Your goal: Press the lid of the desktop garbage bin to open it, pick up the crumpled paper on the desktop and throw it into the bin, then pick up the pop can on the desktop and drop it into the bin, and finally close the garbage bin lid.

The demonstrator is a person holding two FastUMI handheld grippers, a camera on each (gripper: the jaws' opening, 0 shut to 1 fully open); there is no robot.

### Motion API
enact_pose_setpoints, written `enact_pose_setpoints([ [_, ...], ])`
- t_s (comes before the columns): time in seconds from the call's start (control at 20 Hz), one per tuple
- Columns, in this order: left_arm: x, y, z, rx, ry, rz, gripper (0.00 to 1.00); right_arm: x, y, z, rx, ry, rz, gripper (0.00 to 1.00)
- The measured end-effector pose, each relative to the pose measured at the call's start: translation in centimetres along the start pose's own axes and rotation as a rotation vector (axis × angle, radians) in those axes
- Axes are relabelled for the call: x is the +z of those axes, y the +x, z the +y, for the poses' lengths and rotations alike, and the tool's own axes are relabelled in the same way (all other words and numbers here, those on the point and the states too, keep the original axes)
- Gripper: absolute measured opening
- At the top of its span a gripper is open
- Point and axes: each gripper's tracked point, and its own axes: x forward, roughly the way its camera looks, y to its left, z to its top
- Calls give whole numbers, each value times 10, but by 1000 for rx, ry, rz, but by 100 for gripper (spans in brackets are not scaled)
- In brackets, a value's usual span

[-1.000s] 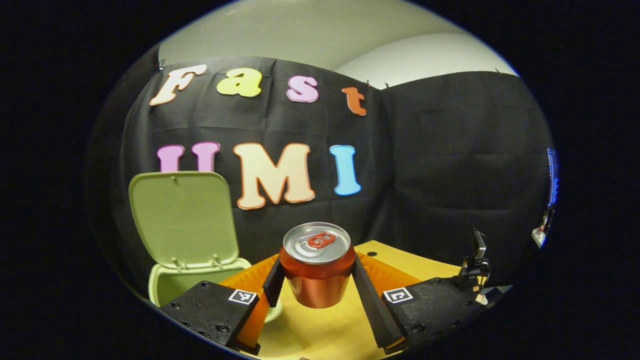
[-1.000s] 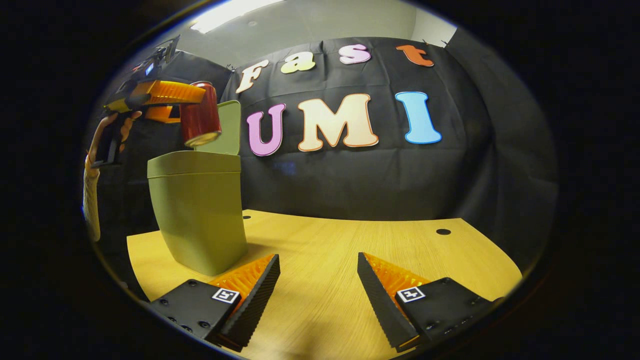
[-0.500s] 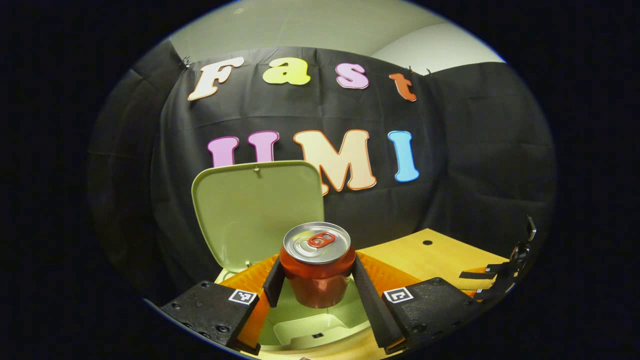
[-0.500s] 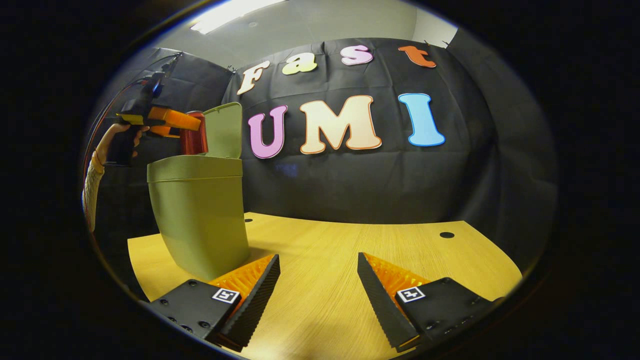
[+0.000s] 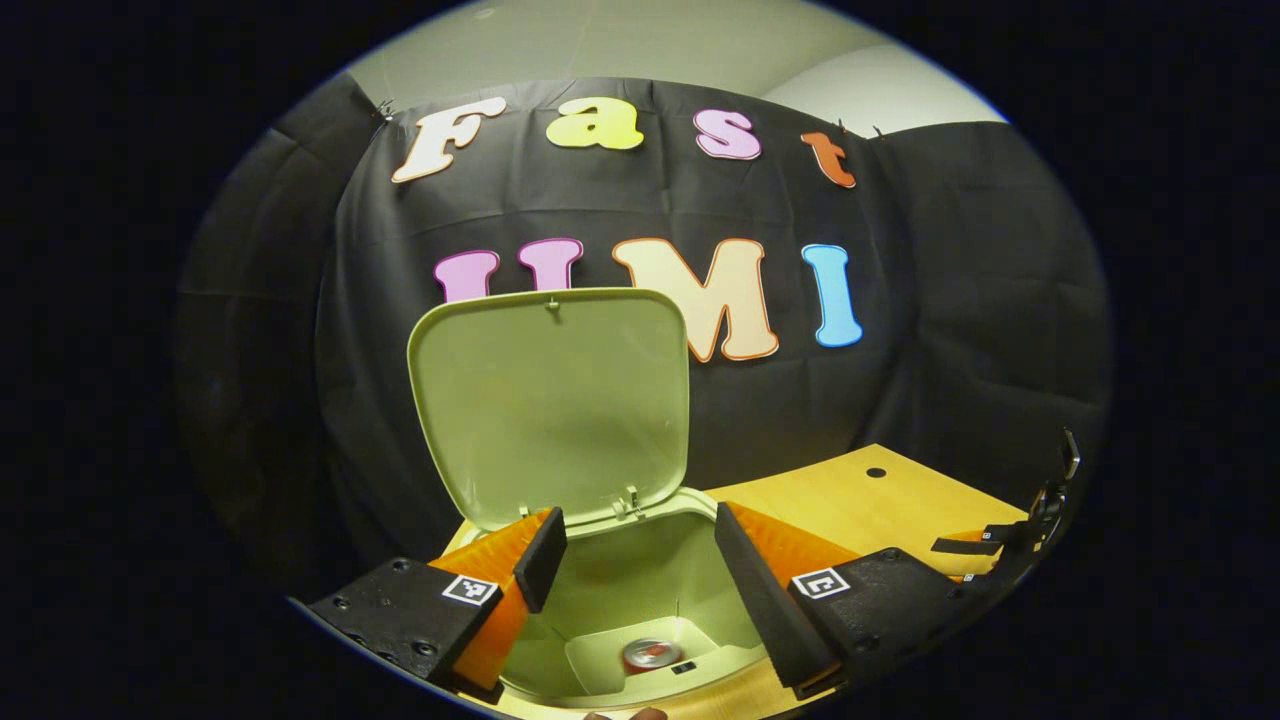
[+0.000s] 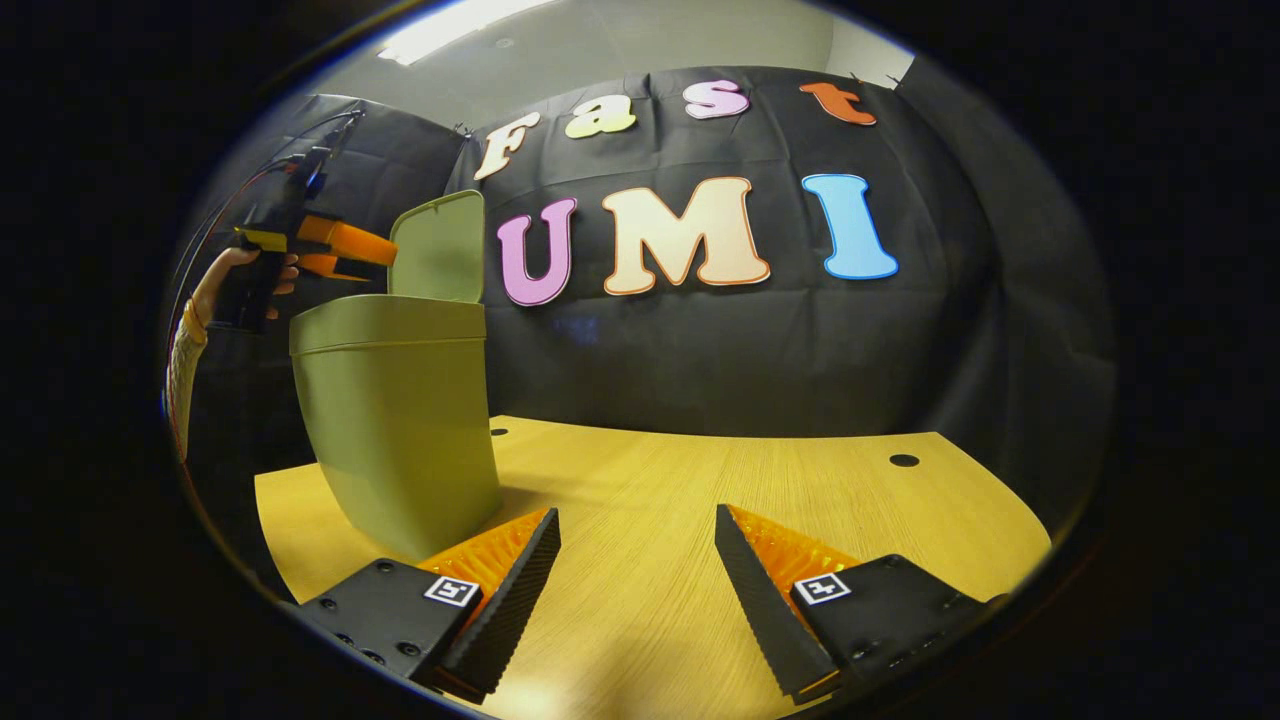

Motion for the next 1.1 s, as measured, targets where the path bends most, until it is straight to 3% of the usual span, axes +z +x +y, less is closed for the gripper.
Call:
enact_pose_setpoints([
  [0.05, 5, -1, 1, 4, 3, -9, 91, 0, 1, -1, -2, -2, 0, 98],
  [0.4, 72, -7, 12, 7, -73, -99, 94, 4, -3, -7, -17, -3, -13, 98],
  [0.45, 83, -7, 14, 13, -71, -115, 91, 6, -4, -9, -21, -2, -16, 98],
  [0.8, 144, 10, 44, 118, -61, -186, 94, 10, -8, -9, -25, 1, -27, 98],
  [0.85, 152, 16, 48, 127, -66, -191, 90, 11, -8, -9, -24, -1, -29, 98],
  [0.95, 161, 29, 57, 155, -72, -185, 94, 13, -8, -9, -27, -7, -34, 98],
  [1.1, 162, 53, 73, 211, -47, -140, 90, 16, -12, -10, -28, -9, -45, 98],
])
